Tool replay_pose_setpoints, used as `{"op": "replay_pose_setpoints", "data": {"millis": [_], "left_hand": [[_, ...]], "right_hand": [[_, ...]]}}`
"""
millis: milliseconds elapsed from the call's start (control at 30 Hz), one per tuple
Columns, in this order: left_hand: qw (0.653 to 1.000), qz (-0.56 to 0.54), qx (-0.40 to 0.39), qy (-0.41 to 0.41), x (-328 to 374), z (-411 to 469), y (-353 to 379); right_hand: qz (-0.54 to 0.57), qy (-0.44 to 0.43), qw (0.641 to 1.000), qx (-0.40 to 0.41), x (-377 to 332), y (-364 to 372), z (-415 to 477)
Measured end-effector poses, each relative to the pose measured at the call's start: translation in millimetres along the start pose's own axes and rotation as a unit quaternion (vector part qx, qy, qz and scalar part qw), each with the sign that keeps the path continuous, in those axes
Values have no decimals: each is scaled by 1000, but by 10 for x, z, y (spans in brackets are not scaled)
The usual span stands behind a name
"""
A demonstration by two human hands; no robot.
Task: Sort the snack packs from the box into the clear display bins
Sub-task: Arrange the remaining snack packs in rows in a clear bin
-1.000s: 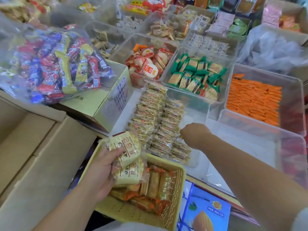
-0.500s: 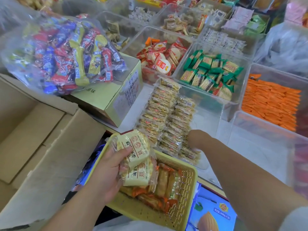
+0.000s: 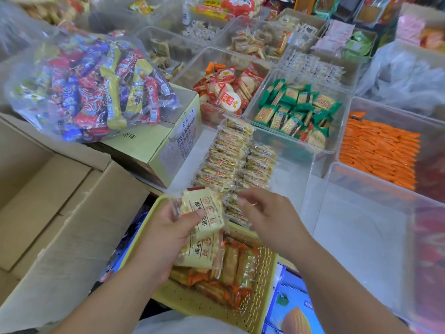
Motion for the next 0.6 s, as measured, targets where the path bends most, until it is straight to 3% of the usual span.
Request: {"op": "replay_pose_setpoints", "data": {"millis": [67, 200, 367, 500, 600], "left_hand": [[999, 44, 4, 32, 80, -7, 88], [983, 151, -24, 105, 227, -44, 265], [957, 238, -90, 141, 210, -60, 425], [954, 255, -120, 102, 108, -38, 440], [971, 207, -90, 73, 97, 0, 388]], "right_hand": [[50, -21, 999, 3, -149, 66, -232], [48, -21, 998, -27, -239, 193, -409], [159, 54, 985, -36, -15, 113, -391], [117, 80, 990, 8, 233, -84, -265], [36, 50, 997, 40, 341, -313, -112]]}}
Point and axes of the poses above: each hand's wrist, its own z-axis towards the middle knuckle, its own y-axis out of the palm, x = y × z, the point moved 7 cm from there along z, towards the middle knuckle, and after that the axes turned 6 degrees about y, right-handed, at the moved point
